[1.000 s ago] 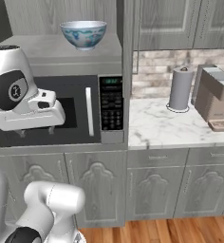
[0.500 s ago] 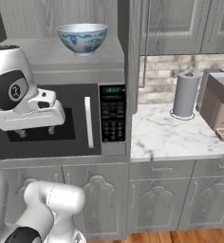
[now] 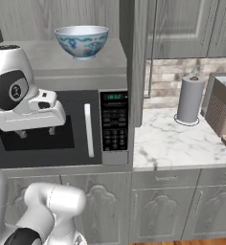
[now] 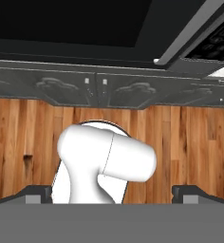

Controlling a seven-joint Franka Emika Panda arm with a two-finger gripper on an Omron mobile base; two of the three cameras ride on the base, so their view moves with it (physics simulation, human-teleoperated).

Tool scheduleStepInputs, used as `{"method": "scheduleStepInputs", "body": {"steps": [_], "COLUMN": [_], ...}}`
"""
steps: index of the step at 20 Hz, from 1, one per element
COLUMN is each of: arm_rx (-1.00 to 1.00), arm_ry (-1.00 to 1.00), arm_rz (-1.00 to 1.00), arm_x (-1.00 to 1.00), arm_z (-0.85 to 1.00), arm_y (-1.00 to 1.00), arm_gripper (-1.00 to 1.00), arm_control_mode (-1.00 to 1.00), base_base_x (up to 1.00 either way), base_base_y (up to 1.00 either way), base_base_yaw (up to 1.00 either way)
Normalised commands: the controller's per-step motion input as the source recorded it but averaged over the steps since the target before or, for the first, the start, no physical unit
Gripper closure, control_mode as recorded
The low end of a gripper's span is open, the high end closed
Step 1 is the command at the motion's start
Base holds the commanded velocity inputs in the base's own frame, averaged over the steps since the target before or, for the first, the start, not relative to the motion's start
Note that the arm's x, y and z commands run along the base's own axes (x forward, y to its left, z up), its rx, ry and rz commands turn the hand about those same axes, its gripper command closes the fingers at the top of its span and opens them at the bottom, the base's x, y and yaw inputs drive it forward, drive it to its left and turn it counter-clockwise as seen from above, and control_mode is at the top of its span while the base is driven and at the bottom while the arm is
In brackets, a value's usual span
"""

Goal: Pick up the bowls from the cabinet and place each bowl in front of a stool on the dining counter.

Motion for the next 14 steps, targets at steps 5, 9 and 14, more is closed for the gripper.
{"method": "scheduleStepInputs", "body": {"steps": [5, 9, 14], "arm_rx": [0.0, -0.04, -0.08], "arm_ry": [0.0, 0.02, -0.07], "arm_rz": [0.0, 0.0, 0.01], "arm_x": [0.0, 0.05, 0.0], "arm_z": [0.0, 0.22, 0.46], "arm_y": [0.0, 0.03, 0.0], "arm_gripper": [-1.0, -1.0, -1.0], "arm_control_mode": [1.0, -1.0, -1.0], "base_base_x": [0.0, 0.0, 0.0], "base_base_y": [0.0, 0.0, 0.0], "base_base_yaw": [0.0, 0.0, 0.0]}}
